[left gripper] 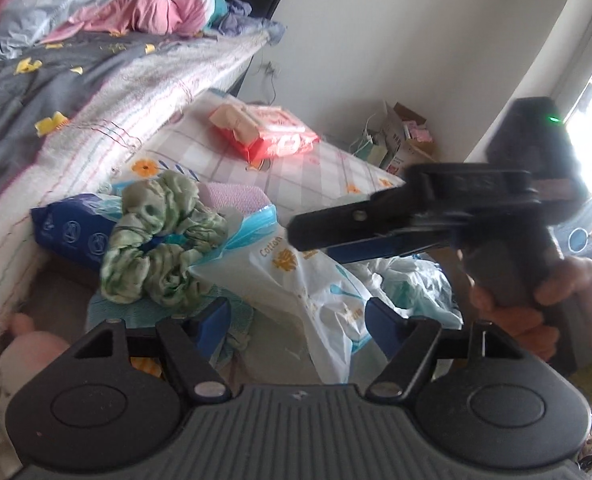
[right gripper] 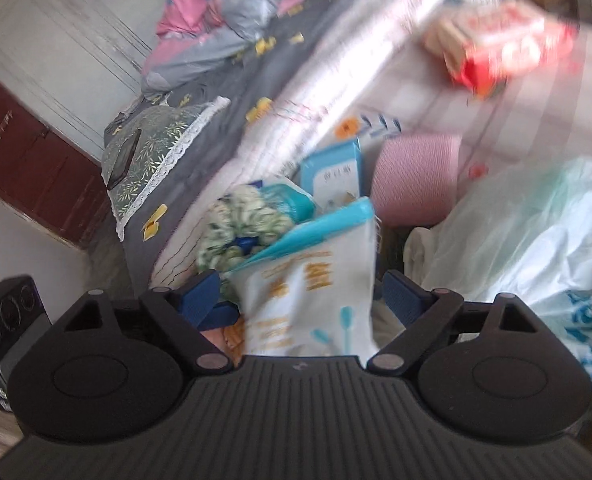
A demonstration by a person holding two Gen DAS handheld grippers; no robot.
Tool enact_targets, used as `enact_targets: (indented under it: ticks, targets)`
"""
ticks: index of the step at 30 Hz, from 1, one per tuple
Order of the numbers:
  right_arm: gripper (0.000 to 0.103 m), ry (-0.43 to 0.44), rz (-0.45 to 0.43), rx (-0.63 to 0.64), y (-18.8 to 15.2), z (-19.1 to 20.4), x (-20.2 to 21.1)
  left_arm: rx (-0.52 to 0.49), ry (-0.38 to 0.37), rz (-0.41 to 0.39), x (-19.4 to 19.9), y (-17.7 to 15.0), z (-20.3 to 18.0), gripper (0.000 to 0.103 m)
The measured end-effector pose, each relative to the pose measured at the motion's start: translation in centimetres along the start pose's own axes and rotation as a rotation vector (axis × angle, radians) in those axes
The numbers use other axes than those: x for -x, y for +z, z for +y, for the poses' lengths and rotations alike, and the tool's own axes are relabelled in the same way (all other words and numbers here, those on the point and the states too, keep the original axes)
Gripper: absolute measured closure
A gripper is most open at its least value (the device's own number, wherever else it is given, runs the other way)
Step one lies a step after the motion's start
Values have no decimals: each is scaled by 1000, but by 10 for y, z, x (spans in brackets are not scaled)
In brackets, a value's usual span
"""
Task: Organize soft objects
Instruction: 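Carry the cotton swab bag with the right tool into the cardboard box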
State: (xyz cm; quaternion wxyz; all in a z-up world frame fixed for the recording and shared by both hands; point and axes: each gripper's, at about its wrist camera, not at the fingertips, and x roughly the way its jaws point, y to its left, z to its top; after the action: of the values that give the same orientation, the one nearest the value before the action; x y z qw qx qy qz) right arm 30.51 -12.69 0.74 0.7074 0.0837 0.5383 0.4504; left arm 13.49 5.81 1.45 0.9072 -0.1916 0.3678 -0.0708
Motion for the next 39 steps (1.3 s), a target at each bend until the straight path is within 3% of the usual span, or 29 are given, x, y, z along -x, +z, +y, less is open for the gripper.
enact_targets:
  ticks: [8, 9, 10, 12, 17, 23, 32, 39]
  targets:
    - [15, 75, 43, -45, 12, -20, -18, 20, 8, 54, -26, 4, 2, 45]
    - [19, 72, 44, -39, 12, -20, -18, 23, 6, 55, -27, 4, 3, 48]
    - [22, 64, 45, -32, 11, -19, -18, 27, 3, 53, -28, 4, 3, 59]
    - [38, 48, 45, -26, 8, -19, -17, 32, -3, 58, -30, 5, 3, 75]
    - [53, 59, 11, -41, 3, -18, -3, -3, 1, 29, -18, 5, -5, 78]
    - [54, 79, -47, -13, -7, 8, 25, -51, -6, -32, 10, 6, -18, 79]
    - [54, 127, -190, 1, -36, 40, 90, -220, -3, -93, 59, 8, -64, 80]
    - [54, 136, -354, -44, -66, 27, 163, -354, -86, -95, 63, 23, -116, 80]
